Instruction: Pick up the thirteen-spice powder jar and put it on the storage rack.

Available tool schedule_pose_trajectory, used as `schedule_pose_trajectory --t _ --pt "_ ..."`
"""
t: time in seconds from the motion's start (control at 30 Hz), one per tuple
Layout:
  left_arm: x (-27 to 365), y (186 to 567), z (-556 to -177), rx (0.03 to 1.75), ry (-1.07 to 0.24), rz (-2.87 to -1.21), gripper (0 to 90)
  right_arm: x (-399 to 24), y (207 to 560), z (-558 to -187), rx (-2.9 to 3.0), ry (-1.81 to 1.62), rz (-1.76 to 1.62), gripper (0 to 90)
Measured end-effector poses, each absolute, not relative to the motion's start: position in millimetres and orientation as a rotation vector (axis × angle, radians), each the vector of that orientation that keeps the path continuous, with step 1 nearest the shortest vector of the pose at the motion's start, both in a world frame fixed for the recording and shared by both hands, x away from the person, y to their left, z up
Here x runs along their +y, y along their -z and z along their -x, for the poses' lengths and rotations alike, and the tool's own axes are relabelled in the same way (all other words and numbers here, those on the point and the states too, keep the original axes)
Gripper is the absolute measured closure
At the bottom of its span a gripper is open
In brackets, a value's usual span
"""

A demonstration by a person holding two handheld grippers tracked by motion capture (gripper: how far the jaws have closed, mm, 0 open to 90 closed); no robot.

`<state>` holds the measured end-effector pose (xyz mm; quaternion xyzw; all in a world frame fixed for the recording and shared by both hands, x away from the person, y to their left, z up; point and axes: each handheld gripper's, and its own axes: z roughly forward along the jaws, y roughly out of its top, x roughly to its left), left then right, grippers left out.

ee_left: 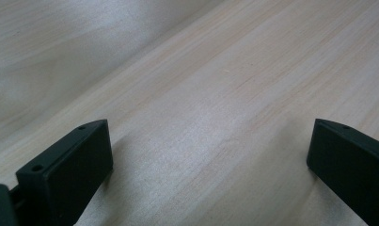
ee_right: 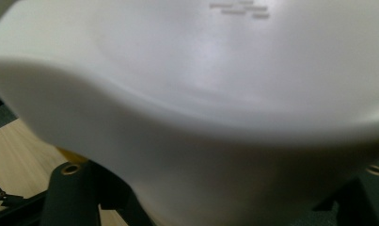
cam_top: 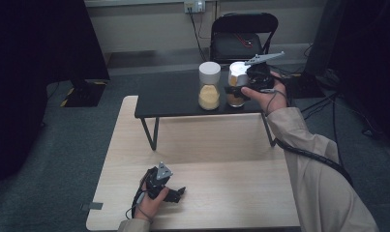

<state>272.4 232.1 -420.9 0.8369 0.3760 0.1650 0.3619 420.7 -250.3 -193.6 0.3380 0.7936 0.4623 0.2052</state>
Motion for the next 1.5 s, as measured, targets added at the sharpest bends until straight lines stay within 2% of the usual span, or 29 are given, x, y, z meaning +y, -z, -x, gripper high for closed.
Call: schedule_pose_trajectory --t 0.37,0.6,1.5 --pt "232 421 -272 0.968 -0.425 -2.155 0.0 -253 190 -414 2.191 -1.266 -0.987 4.9" --pt "232 421 -272 0.968 -0.425 -2.155 0.0 -257 189 -405 2.164 -1.269 -1.011 0.0" --pt "233 421 -273 0.963 -0.423 -2.157 0.0 -276 197 -380 2.221 -1.307 -0.964 0.5"
